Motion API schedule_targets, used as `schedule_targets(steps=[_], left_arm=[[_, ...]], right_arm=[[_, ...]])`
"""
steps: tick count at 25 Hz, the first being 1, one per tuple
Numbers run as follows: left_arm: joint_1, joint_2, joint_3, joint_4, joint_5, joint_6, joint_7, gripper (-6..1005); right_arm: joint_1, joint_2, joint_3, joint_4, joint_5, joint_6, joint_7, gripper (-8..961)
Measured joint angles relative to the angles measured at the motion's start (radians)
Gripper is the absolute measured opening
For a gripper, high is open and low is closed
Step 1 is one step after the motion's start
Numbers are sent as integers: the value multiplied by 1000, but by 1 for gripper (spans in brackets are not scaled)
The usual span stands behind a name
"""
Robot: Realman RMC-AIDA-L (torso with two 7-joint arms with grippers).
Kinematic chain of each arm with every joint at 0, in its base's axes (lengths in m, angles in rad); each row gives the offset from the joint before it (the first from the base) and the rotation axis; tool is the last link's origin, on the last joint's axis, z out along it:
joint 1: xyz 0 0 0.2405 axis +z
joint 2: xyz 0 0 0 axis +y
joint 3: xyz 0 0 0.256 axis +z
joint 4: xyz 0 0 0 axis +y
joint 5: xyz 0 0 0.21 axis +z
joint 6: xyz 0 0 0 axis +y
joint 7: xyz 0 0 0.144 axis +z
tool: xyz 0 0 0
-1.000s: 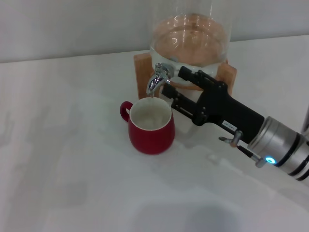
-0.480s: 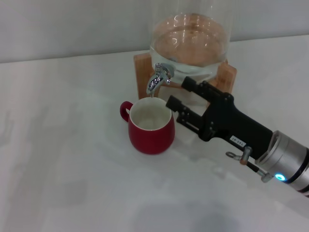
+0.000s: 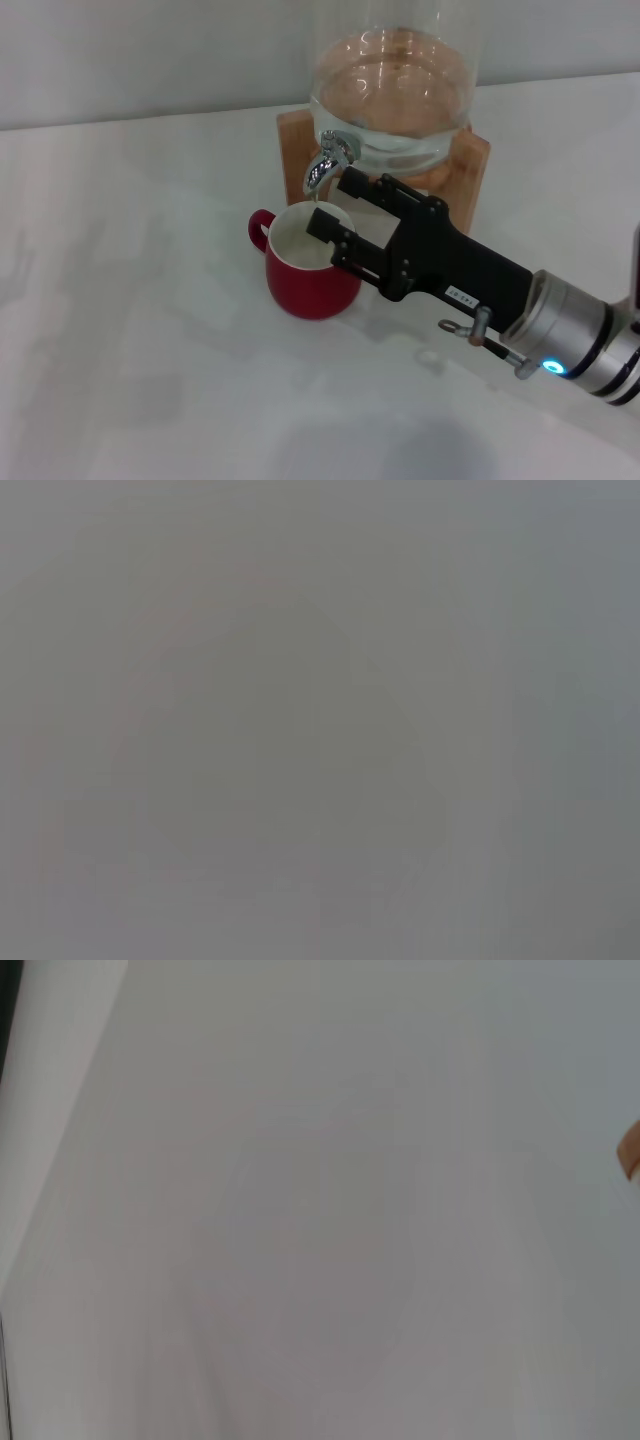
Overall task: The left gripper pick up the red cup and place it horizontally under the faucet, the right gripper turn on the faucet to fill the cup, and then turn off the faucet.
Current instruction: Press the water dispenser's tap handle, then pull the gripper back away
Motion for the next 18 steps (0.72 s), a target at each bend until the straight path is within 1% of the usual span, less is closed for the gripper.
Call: schedule_targets(steps=[9,18], left_arm=[[-1,-2,2,0,3,0,0,745],[-1,-2,2,-1,12,0,0,745]], right_arm=[[22,0,7,32,0,83,-4,659],[39,0,18,33,1,123,-2,659]])
